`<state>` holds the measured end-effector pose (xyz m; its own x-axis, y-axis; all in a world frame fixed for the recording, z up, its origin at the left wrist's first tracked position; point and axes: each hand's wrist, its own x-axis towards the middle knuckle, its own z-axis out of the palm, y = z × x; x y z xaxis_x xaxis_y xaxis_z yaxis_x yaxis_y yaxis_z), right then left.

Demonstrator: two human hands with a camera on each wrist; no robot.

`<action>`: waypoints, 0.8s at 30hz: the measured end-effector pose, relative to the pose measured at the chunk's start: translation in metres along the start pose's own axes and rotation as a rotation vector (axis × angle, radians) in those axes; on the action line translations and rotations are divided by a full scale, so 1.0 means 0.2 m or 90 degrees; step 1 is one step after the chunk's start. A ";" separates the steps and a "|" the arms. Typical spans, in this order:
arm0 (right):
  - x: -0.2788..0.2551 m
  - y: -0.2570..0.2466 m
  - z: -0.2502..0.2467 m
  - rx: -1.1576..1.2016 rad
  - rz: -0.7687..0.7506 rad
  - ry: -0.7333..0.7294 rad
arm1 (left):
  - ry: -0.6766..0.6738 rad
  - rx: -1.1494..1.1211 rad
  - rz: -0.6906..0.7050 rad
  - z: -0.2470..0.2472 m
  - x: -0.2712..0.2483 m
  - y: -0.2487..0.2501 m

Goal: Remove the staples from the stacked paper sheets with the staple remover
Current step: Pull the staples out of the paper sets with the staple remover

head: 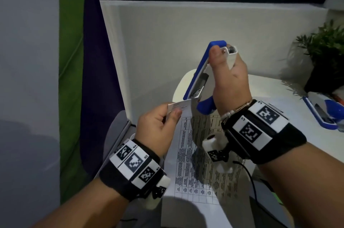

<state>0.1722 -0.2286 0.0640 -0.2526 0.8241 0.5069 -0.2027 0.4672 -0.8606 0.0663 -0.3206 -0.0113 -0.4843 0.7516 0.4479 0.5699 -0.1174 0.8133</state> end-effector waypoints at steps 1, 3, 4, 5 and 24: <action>0.00 0.00 0.01 -0.006 -0.004 -0.001 | 0.006 0.009 0.010 0.00 0.00 0.00; -0.01 0.01 0.01 -0.013 -0.014 0.001 | 0.015 0.010 0.029 0.00 0.00 0.01; -0.01 0.01 0.02 -0.015 -0.019 0.005 | 0.020 0.013 0.045 -0.01 0.00 0.01; -0.01 0.01 0.02 -0.020 -0.022 0.013 | 0.022 0.025 0.065 -0.01 0.00 0.03; -0.04 0.01 0.10 0.051 -0.032 0.034 | 0.018 -0.031 -0.017 0.03 0.02 0.12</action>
<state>0.1550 -0.2408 0.0601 -0.1894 0.8177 0.5437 -0.2887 0.4828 -0.8268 0.0816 -0.3163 0.0074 -0.5177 0.7369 0.4348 0.5236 -0.1290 0.8422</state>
